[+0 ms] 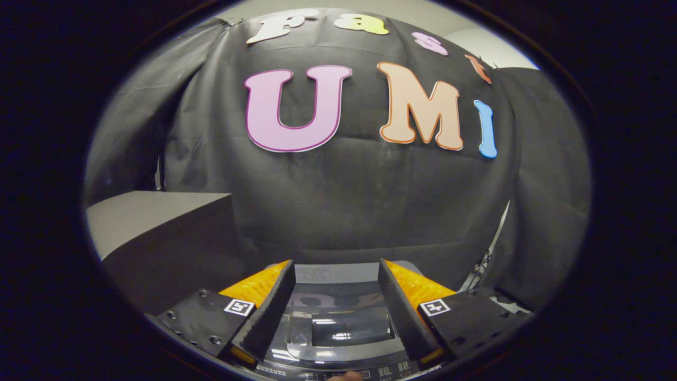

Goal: Put the clothes into the washing machine and then close the washing machine lid.

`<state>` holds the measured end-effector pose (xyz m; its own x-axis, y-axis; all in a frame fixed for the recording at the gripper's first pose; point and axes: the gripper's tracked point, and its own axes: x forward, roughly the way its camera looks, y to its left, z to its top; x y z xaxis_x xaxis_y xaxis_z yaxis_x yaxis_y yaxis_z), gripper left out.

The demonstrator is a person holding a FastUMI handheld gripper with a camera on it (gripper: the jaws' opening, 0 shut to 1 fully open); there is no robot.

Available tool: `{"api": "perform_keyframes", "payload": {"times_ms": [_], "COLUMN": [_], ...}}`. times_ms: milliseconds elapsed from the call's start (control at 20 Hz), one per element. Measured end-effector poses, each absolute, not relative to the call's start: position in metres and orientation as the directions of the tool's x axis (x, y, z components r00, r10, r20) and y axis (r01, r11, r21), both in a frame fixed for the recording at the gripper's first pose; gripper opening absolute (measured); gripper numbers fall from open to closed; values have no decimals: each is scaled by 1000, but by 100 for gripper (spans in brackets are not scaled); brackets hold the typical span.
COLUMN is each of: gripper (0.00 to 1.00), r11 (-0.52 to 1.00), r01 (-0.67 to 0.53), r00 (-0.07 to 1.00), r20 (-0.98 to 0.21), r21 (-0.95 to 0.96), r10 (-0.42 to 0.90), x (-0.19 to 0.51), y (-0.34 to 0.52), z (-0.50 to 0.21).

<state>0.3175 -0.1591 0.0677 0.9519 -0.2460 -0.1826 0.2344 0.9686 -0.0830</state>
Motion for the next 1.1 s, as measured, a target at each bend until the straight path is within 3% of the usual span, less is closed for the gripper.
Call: {"api": "perform_keyframes", "payload": {"times_ms": [1100], "gripper": [98], "r11": [957], "r01": [227], "r00": [953], "r20": [-163], "r21": [-181], "r10": [-257], "x": [187], "y": [-171], "z": [23]}}
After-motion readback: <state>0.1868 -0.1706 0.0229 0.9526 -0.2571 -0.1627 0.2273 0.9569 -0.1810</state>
